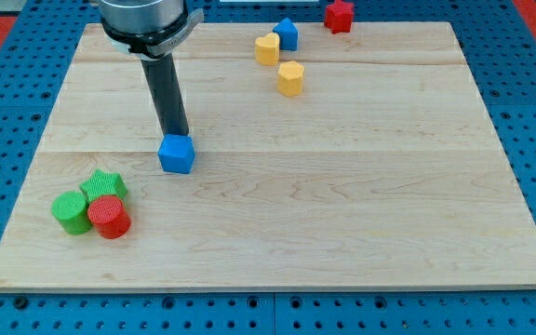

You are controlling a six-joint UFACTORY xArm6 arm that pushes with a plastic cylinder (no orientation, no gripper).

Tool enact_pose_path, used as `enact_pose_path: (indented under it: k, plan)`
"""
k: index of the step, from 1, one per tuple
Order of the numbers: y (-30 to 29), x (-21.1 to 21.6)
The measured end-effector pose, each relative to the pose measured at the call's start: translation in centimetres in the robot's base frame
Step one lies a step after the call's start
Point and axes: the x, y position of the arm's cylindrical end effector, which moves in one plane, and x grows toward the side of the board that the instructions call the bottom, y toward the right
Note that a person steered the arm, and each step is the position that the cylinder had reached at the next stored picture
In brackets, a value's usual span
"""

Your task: Push the blue cube slightly right

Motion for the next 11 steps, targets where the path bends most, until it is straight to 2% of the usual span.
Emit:
enact_pose_path:
  k: [2,3,4,5,7,9,11]
  plan:
    - [-7.3,0.7]
    - [-4.2,3.4]
    - [1.5,4.5]
    - [3.4,0.9]
    - [11.0,0.4]
    - [14.6,4.4]
    - [22.4,6.6]
